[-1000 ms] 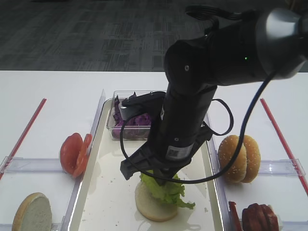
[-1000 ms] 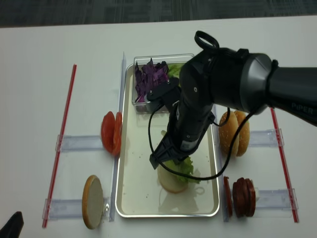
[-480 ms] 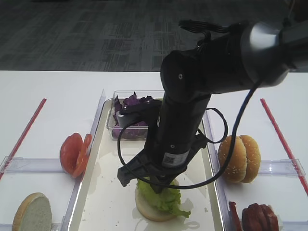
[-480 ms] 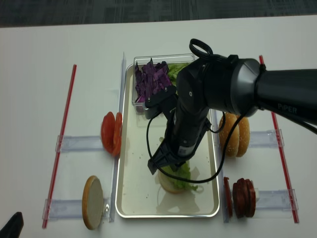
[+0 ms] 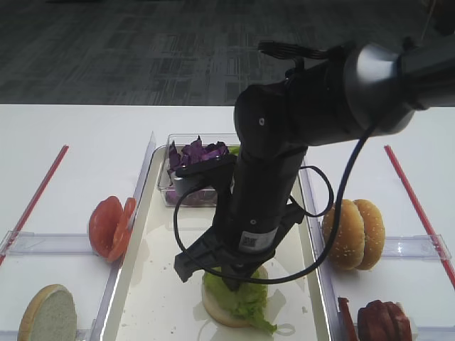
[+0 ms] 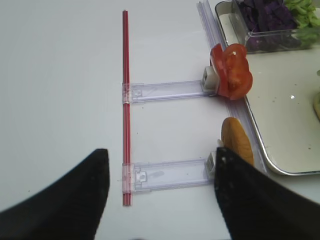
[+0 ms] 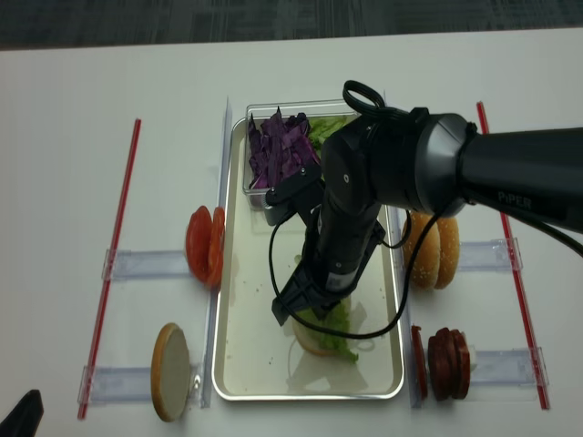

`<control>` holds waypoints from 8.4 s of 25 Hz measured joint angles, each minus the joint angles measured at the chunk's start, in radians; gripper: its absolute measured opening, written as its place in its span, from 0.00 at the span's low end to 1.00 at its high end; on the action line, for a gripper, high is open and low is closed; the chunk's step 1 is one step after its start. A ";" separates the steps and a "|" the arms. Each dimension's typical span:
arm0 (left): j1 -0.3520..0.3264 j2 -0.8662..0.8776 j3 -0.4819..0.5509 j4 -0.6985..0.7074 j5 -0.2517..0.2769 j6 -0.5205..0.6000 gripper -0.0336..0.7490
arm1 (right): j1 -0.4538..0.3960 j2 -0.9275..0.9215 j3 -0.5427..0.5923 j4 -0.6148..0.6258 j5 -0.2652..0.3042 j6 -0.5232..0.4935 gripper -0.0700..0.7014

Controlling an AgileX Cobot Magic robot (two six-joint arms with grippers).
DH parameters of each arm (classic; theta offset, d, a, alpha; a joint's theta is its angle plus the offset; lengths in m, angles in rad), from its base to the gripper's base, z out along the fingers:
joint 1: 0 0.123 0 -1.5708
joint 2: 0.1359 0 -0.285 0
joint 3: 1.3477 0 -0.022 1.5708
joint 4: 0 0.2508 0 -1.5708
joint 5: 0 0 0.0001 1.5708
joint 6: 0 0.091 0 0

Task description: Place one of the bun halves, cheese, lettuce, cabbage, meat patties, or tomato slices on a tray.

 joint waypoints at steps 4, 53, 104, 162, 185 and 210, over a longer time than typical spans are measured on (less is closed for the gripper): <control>0.000 0.000 0.000 0.000 0.000 0.000 0.60 | 0.001 0.001 0.000 0.015 0.000 -0.012 0.19; 0.000 0.000 0.000 0.000 0.000 0.000 0.60 | 0.001 0.004 -0.297 -0.102 0.265 0.044 0.74; 0.000 0.000 0.000 0.000 0.000 0.000 0.60 | -0.671 0.004 -0.428 -0.219 0.379 0.029 0.69; 0.000 0.000 0.000 0.000 0.000 0.000 0.60 | -0.805 -0.778 0.247 -0.128 0.380 0.018 0.68; 0.000 0.000 0.000 0.000 0.000 0.000 0.60 | -0.805 -1.296 0.299 -0.119 0.346 -0.040 0.68; 0.000 0.000 0.000 0.000 0.000 0.000 0.60 | -0.805 -1.660 0.620 -0.096 0.242 -0.040 0.68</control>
